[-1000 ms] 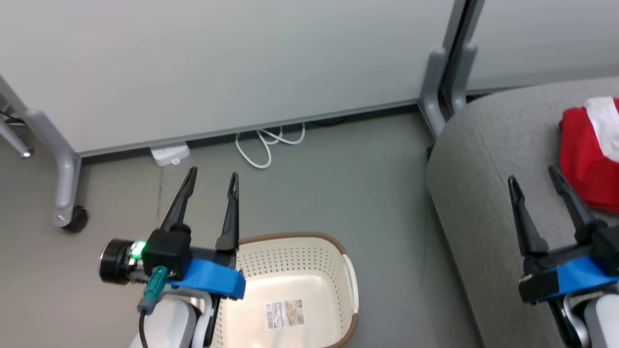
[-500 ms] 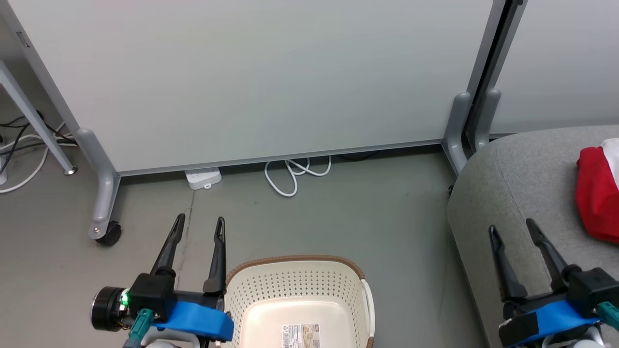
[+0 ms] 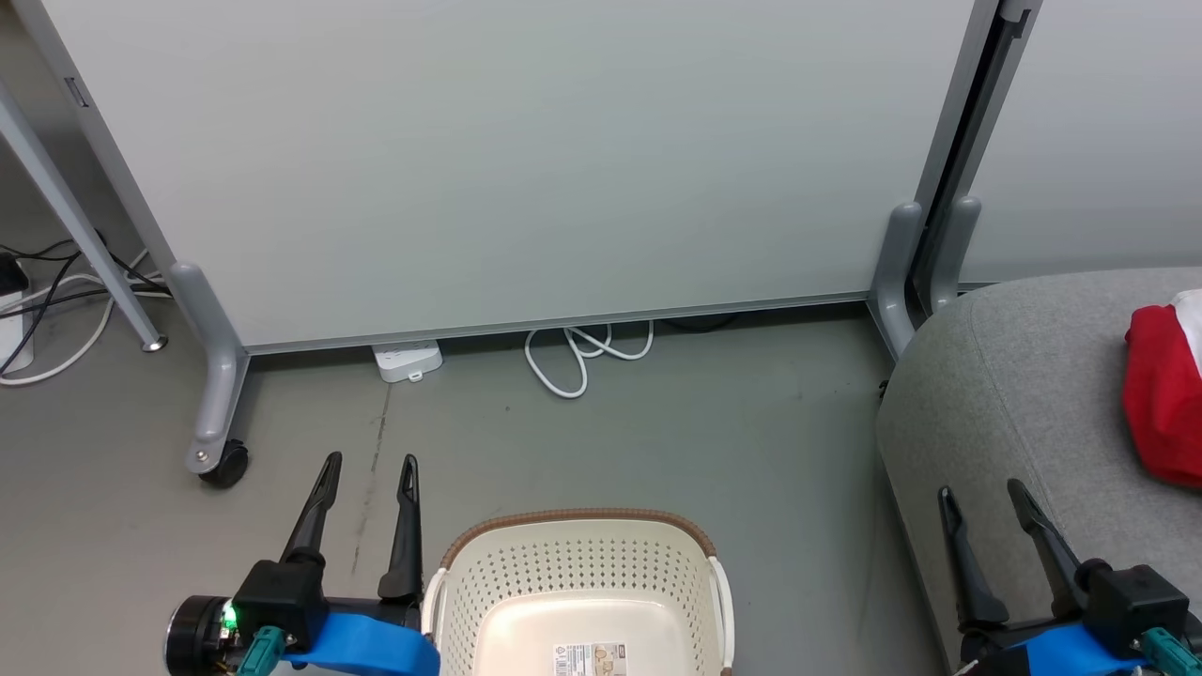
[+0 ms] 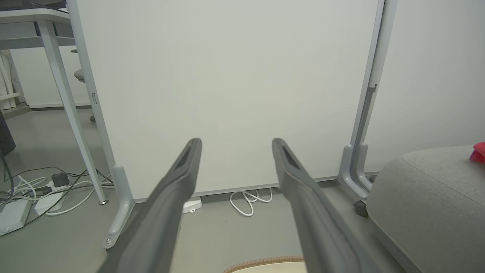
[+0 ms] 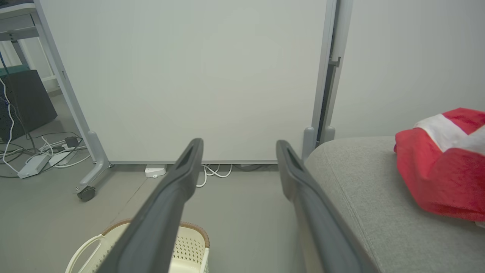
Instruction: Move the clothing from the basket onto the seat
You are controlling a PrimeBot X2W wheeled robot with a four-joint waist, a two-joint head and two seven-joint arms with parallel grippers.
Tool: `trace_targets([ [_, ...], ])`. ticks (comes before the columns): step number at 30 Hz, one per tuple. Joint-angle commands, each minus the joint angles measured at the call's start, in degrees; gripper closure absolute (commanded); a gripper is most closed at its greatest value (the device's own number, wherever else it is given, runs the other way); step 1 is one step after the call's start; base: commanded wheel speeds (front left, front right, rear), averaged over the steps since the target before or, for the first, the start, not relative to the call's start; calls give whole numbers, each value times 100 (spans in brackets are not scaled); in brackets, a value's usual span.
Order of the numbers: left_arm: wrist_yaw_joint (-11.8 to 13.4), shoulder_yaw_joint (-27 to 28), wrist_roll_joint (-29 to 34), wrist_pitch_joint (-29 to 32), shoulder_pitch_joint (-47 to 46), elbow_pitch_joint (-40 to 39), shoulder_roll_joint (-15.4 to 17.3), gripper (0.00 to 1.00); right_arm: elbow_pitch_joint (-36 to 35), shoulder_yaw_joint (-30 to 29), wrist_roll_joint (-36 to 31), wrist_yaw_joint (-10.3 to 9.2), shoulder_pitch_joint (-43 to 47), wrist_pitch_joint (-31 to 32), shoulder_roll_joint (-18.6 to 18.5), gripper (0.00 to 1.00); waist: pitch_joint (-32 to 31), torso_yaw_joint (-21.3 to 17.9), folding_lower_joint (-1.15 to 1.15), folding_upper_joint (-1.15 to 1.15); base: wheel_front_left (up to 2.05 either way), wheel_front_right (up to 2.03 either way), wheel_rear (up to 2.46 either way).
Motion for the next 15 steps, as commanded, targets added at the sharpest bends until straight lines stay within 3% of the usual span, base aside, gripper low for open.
trace_targets([
  [1, -26, 16, 12, -14, 63, 21, -10, 0, 20, -14, 10, 1, 102, 1, 37, 0, -1, 4, 1, 0, 0, 0, 0],
  [15, -128, 159, 36, -14, 98, 60, -49, 0, 86, -72, 27, 1, 151, 1, 126, 0, -23, 32, 1, 0, 0, 0, 0],
])
